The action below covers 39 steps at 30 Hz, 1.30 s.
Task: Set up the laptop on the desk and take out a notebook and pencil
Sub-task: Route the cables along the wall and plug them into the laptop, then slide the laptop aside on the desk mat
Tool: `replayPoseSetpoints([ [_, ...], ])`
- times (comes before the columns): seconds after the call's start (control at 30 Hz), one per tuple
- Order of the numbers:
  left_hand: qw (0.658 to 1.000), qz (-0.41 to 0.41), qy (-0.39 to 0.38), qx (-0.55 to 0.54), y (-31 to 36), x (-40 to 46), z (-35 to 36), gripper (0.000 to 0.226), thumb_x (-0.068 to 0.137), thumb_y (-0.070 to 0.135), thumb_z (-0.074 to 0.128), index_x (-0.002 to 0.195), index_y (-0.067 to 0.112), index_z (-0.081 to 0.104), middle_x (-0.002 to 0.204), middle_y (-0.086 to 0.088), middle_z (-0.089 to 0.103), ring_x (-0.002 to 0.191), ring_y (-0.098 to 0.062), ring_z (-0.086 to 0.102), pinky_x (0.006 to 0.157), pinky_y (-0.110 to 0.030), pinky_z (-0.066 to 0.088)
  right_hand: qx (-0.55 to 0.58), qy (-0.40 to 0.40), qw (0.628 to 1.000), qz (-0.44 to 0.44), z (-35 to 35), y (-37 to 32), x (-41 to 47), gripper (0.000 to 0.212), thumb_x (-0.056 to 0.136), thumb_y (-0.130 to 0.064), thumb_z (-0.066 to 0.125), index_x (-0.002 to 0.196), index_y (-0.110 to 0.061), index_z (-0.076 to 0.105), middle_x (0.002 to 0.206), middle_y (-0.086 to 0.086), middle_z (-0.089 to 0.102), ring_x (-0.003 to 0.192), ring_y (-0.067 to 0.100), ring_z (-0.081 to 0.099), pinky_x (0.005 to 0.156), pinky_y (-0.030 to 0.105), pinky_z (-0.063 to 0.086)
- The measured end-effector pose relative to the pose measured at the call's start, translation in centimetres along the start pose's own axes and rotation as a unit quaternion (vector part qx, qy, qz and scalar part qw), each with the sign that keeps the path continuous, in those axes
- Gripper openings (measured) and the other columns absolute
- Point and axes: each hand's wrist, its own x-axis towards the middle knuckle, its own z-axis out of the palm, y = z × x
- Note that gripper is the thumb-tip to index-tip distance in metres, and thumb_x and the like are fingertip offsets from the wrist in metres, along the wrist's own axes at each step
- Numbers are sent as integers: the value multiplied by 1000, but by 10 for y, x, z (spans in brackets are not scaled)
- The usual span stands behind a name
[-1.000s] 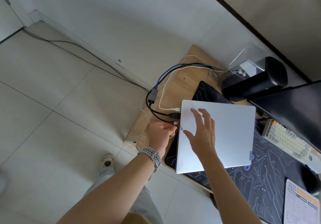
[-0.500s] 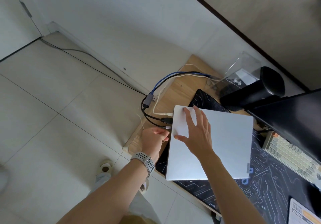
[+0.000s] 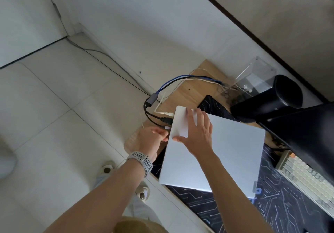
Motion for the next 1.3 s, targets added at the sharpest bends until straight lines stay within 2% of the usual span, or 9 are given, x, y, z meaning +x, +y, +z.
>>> replayPoseSetpoints([
  [0.3,998,49,26,36,-7,-4,4,16,82,-1,66,74,12,63,73,-6,69,66,-19,67,70,-28,53,-1,-3,1000,-16,1,3,1,110,64,-63,72,148,-18,18,153,13,22,142,35,15,114,50,20],
  [0.5,983,103,22,153,4,-11,4,17,82,5,68,70,15,67,68,-3,70,63,-20,69,76,-35,58,1,-1,1000,-25,-6,5,-1,109,64,-66,71,148,-21,17,152,9,23,141,33,17,113,48,21],
  [0.57,958,153,39,238,10,-15,0,10,82,14,71,72,15,69,69,-2,71,63,-17,70,75,-34,59,5,3,999,-34,-10,9,-3,106,64,-66,71,147,-22,21,150,10,25,139,32,23,111,47,24],
  [0.7,869,316,129,358,26,-21,-16,16,83,31,68,84,16,73,77,3,74,60,-11,68,62,-33,59,25,25,999,-6,-23,25,-12,100,68,-65,68,147,-22,25,154,15,18,140,34,22,112,47,25],
  [0.87,841,385,134,355,67,-33,-7,18,83,31,66,80,13,65,67,4,66,60,-14,64,52,-27,51,98,46,992,60,-46,58,-28,94,74,-55,70,148,-21,25,154,14,15,140,32,20,114,45,27],
  [1.0,826,424,71,364,76,-38,10,36,75,43,67,92,14,56,79,8,56,81,-11,52,77,-30,45,176,84,973,120,-62,84,-41,87,77,-46,72,148,-22,27,152,9,17,138,29,21,112,44,31],
  [1.07,815,411,50,406,68,-33,17,52,68,54,60,103,16,54,102,0,55,104,-18,44,92,-33,31,202,97,963,151,-68,94,-51,86,78,-45,71,148,-23,26,151,7,19,138,27,22,111,43,33],
  [1.13,799,398,27,450,58,-29,22,66,64,64,56,114,21,52,125,-5,47,122,-24,37,95,-30,20,205,112,956,179,-74,105,-65,85,78,-45,71,147,-22,27,151,6,21,138,27,22,109,44,35],
  [1.3,708,427,-11,562,49,-37,41,76,69,65,56,129,21,45,140,-10,45,135,-27,33,110,-46,20,194,147,937,251,-92,135,-114,81,76,-44,74,144,-24,32,147,7,23,135,29,26,106,45,36],
])
